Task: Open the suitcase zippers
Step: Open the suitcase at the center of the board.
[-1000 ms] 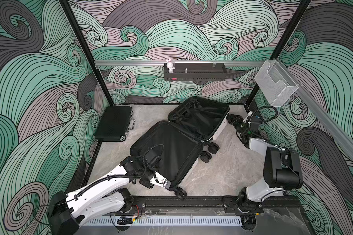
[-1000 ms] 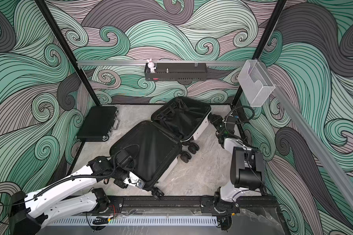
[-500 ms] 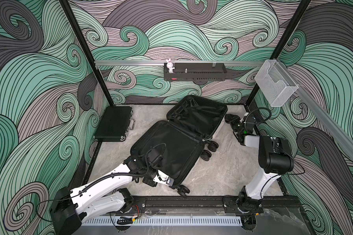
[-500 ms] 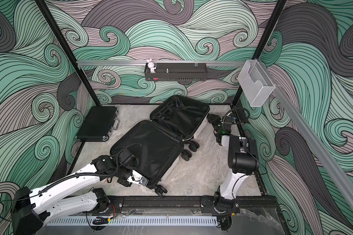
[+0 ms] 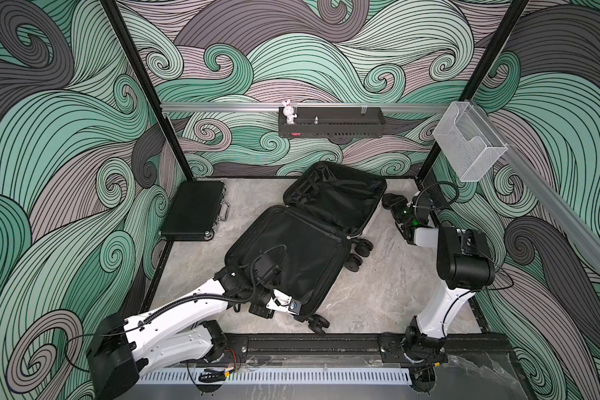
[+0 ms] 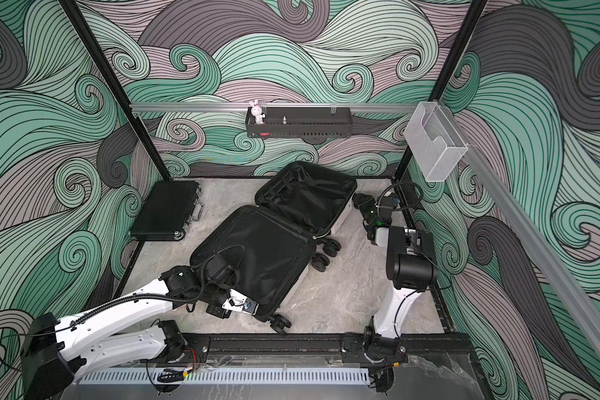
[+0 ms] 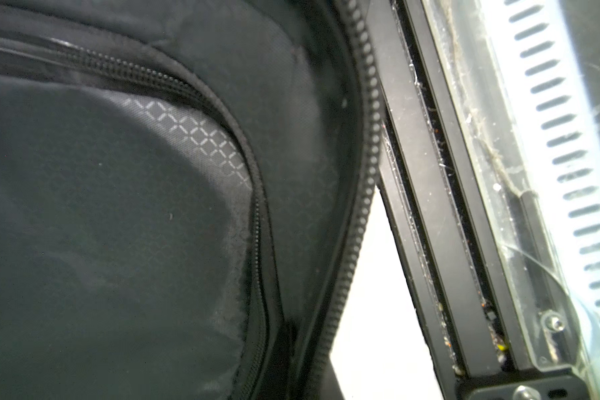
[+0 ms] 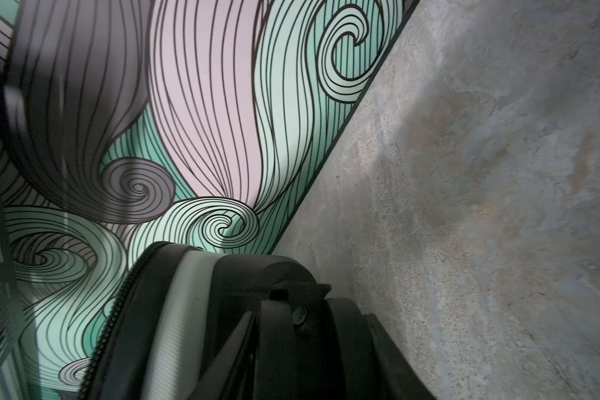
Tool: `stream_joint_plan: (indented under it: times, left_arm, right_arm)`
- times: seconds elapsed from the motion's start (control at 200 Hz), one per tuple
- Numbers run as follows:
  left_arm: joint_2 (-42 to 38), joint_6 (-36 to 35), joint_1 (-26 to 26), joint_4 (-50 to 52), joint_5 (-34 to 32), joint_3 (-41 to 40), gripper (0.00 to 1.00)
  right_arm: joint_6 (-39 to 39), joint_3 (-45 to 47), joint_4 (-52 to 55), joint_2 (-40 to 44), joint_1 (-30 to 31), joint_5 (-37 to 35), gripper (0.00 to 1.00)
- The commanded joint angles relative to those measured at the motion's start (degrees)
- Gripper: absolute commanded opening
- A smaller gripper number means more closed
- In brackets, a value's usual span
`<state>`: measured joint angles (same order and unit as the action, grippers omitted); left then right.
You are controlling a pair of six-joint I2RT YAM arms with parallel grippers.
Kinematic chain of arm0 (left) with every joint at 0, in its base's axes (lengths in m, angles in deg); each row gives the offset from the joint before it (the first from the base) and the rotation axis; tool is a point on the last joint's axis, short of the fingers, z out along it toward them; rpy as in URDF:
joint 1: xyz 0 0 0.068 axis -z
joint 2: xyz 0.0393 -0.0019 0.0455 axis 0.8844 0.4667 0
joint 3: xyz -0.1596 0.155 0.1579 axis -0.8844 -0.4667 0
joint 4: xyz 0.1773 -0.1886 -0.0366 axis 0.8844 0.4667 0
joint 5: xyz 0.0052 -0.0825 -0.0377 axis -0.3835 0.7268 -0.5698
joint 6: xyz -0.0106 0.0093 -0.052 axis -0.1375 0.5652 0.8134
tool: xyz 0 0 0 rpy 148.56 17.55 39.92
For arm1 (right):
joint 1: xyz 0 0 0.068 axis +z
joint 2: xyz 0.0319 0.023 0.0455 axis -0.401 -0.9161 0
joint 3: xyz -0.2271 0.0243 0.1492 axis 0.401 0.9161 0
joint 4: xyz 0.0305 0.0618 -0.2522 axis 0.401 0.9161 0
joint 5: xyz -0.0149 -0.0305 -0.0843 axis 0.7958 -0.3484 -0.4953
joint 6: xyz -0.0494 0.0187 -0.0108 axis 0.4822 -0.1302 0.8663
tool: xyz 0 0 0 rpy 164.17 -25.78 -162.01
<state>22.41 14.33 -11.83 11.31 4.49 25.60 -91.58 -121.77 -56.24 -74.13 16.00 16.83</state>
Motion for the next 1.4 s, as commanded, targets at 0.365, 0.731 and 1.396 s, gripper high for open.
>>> stream_joint_plan:
  times: [0.365,0.731,1.396]
  left_arm:
    - [3.0,23.8,2.1,-18.1,6.3,2.2,0.00]
    - [11.0,44.5,10.5,-23.8,-4.5,5.7,0.00]
    - [30.0,54.2,19.2,-27.3,-11.1,20.7,0.04]
  right_arm:
    - [14.5,3.0,15.9,6.4,0.5,1.3,0.66]
    - [17.0,5.1,20.2,12.3,1.4,13.9,0.67]
    - [22.7,-2.8,27.5,8.0,11.3,19.7,0.66]
